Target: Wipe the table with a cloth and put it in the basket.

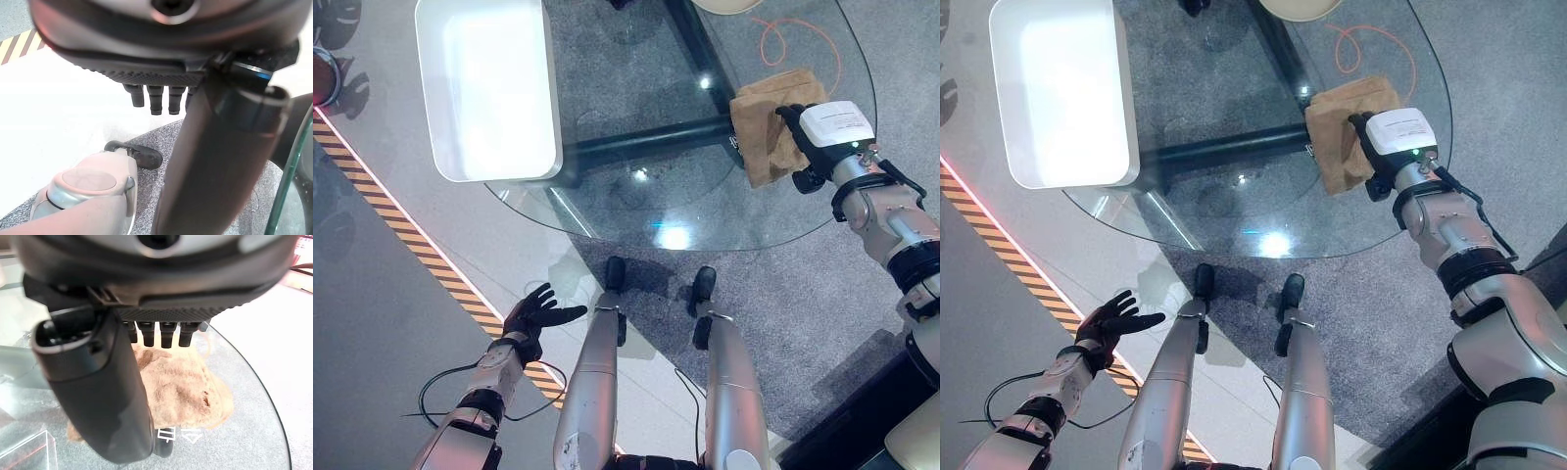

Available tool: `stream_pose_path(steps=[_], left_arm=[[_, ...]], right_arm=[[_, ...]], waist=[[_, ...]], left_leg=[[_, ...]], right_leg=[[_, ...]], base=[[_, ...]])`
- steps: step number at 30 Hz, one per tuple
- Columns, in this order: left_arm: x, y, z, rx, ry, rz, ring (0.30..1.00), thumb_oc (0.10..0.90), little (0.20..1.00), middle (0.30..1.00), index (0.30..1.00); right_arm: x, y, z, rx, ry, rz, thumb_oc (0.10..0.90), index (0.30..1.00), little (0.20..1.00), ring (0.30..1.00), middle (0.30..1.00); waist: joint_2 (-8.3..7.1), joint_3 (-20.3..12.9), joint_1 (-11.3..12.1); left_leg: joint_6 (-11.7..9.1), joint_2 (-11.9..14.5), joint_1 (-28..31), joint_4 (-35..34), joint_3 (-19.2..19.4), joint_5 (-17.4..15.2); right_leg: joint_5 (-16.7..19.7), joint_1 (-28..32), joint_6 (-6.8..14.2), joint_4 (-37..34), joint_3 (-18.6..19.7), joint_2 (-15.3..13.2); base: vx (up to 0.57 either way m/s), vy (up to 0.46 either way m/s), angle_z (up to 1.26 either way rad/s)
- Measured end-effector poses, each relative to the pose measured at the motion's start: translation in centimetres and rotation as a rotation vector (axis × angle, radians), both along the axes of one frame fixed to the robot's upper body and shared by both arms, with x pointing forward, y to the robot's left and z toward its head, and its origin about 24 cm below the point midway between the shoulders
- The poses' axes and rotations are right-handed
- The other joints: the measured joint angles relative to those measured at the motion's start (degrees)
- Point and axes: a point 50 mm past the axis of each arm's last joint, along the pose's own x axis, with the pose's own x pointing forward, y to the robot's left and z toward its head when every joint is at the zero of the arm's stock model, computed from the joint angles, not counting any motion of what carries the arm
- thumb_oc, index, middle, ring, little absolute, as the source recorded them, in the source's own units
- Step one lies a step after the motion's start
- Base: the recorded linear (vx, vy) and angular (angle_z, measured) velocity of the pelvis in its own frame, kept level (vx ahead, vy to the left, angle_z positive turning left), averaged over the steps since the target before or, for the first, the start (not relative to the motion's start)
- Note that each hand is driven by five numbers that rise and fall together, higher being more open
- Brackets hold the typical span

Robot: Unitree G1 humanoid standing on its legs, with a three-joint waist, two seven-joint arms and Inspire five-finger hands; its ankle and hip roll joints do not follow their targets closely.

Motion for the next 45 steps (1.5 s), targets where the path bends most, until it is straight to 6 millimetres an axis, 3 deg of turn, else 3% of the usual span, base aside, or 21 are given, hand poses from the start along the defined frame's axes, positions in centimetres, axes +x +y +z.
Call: stream_pose_path(steps=[12,22,45], left_arm=[[0.0,0.0,0.0,-0.001,-0.001,-0.002,0.9,0.8,0.9,0.9,0.9],[0.1,-0.1,0.1,-0.007,-0.006,-0.017,0.9,0.8,0.9,0.9,0.9],[0.2,-0.7,0.1,0.005,-0.005,-0.051,0.9,0.8,0.9,0.9,0.9]], right_arm=[[0.0,-0.5,-0.4,-0.009,0.04,-0.028,0.8,0.9,0.9,0.9,0.9],[-0.2,-2.1,-0.9,-0.004,0.06,-0.115,0.8,0.9,0.9,0.9,0.9],[0.2,-1.9,-1.1,-0.005,0.006,-0.172,0.8,0.9,0.9,0.9,0.9]], waist=[[0.01,0.01,0.75],[0.02,0.01,0.69],[0.53,-0.02,0.73]], left_leg=[[0.03,-0.13,-0.08,-0.06,-0.01,0.02],[0.17,-0.43,-0.18,-0.16,-0.08,0.11],[0.2,-0.6,-1.12,-0.17,-0.1,0.23]], right_leg=[[-0.04,-0.07,0.05,0.0,-0.02,-0.14],[-0.13,-0.14,0.2,0.04,-0.07,-0.43],[-0.2,-1.22,0.29,0.3,-0.07,-0.6]], base=[[0.0,0.0,0.0],[0.0,0.0,0.0],[0.0,0.0,0.0]])
